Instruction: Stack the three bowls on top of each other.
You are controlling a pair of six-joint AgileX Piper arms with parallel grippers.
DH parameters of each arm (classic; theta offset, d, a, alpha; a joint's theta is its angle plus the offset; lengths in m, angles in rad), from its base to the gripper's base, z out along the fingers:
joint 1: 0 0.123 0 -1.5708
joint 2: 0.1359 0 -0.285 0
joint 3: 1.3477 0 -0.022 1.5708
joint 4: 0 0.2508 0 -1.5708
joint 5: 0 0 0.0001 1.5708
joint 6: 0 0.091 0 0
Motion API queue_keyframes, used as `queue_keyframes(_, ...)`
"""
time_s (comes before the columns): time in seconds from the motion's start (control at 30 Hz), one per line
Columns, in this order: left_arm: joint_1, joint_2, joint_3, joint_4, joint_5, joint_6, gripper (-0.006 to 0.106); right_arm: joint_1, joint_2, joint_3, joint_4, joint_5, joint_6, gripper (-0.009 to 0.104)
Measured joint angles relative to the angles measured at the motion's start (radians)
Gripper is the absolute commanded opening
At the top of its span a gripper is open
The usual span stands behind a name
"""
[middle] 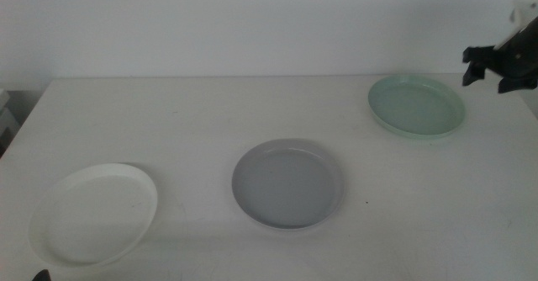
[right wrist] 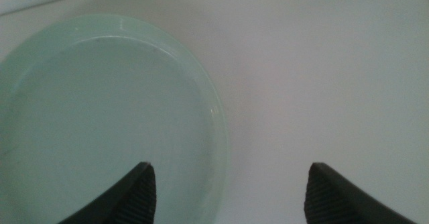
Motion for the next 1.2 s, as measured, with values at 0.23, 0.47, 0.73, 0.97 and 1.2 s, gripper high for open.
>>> queue_keyframes(0.23, 0.000, 0.000, 0.000, 0.000, 0.000, 0.000, 0.105, 0.002, 0.135, -0.106, 0.038, -0.020, -0.029, 0.051)
queue_keyframes(0.47, 0.000, 0.000, 0.000, 0.000, 0.000, 0.000, 0.105, 0.002, 0.224, -0.173, 0.053, -0.025, -0.055, 0.044)
queue_keyframes(0.73, 0.000, 0.000, 0.000, 0.000, 0.000, 0.000, 0.105, 0.002, 0.250, -0.176, 0.103, -0.026, -0.121, 0.021)
queue_keyframes(0.97, 0.000, 0.000, 0.000, 0.000, 0.000, 0.000, 0.105, 0.002, 0.244, -0.176, 0.176, -0.006, -0.192, -0.001)
queue_keyframes(1.2, 0.000, 0.000, 0.000, 0.000, 0.000, 0.000, 0.105, 0.019, -0.040, 0.077, 0.317, -0.010, -0.304, -0.001)
